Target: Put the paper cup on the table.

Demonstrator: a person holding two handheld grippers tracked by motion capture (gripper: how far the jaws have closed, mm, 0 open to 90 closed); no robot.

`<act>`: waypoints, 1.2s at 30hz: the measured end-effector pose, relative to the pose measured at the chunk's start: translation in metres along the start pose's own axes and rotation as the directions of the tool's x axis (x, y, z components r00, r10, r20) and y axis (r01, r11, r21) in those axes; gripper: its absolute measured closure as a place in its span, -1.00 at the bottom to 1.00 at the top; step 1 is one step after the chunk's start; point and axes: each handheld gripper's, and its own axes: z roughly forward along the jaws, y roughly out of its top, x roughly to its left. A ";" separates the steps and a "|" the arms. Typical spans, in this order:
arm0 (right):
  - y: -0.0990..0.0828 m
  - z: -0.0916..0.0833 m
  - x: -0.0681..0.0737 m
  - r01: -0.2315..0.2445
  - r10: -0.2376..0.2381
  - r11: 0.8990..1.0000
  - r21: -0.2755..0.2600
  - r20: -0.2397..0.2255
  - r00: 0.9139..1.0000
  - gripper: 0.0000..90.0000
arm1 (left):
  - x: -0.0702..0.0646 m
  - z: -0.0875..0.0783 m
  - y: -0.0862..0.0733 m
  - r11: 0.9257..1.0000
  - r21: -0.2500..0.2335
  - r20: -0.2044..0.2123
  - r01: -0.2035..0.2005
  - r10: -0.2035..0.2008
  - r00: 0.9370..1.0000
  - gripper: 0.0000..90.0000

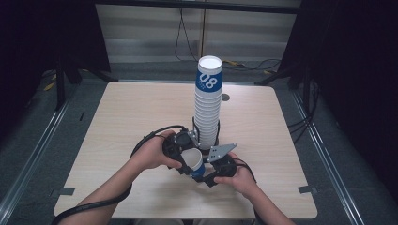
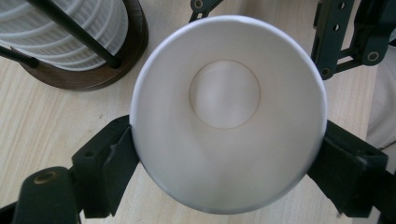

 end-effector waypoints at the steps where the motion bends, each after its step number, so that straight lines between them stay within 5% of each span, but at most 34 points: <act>1: 0.000 0.000 0.000 -0.002 0.002 1.000 -0.002 -0.002 1.000 -0.36 | 0.000 0.000 0.000 1.000 0.000 0.000 0.000 0.000 1.000 -0.66; 8: -0.001 0.000 0.000 0.013 -0.013 1.000 -0.004 -0.002 1.000 -0.36 | -0.001 -0.001 -0.005 1.000 -0.028 0.014 -0.002 0.002 1.000 -0.67; 12: -0.006 0.000 -0.002 0.038 -0.040 0.998 0.054 0.026 0.999 -0.35 | 0.000 0.002 -0.010 1.000 0.022 0.012 0.010 -0.010 1.000 -0.65; 14: -0.011 -0.002 -0.005 0.005 -0.005 1.000 0.022 0.002 1.000 -0.35 | 0.001 0.002 -0.015 1.000 0.011 0.018 -0.003 0.002 1.000 -0.65; 24: -0.011 -0.003 -0.002 -0.023 0.023 1.000 0.008 -0.025 0.999 -0.47 | 0.005 -0.003 -0.028 0.998 -0.055 0.024 0.029 -0.027 0.999 -0.65; 32: -0.015 -0.013 0.000 -0.037 0.037 0.999 0.023 -0.005 0.999 -0.66 | 0.009 -0.003 -0.043 0.998 -0.060 0.004 0.029 -0.029 1.000 -0.65; 36: -0.017 -0.024 -0.002 -0.045 0.044 0.999 0.024 0.007 0.999 -0.68 | 0.010 -0.003 -0.052 0.995 -0.074 0.012 0.061 -0.061 0.998 -0.65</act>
